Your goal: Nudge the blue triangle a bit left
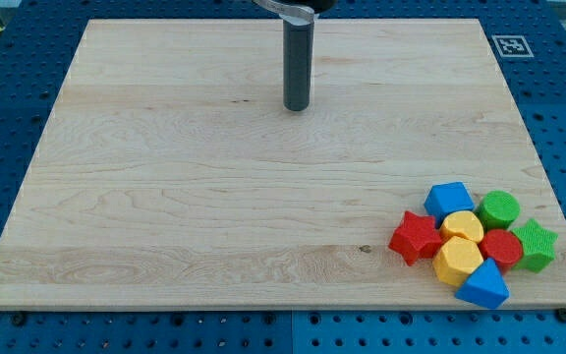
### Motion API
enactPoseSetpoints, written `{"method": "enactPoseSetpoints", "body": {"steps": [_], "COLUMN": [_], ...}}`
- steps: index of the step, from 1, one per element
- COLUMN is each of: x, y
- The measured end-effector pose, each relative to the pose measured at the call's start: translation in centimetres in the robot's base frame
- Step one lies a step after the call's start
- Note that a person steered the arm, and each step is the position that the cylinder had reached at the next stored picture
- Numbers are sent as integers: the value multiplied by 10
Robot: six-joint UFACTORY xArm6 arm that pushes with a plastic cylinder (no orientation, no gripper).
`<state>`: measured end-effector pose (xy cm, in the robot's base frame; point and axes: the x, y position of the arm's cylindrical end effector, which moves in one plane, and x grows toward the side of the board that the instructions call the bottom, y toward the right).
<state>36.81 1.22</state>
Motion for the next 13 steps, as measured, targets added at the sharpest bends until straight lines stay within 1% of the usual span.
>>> {"method": "enactPoseSetpoints", "body": {"steps": [1,2,4,5,6,7,8,9,10,11,12,13], "x": [0,13,83,138,181,196,239,250,248,251,249,249], "y": [17,85,231,281,285,285,285,281,277,239,218,216]}}
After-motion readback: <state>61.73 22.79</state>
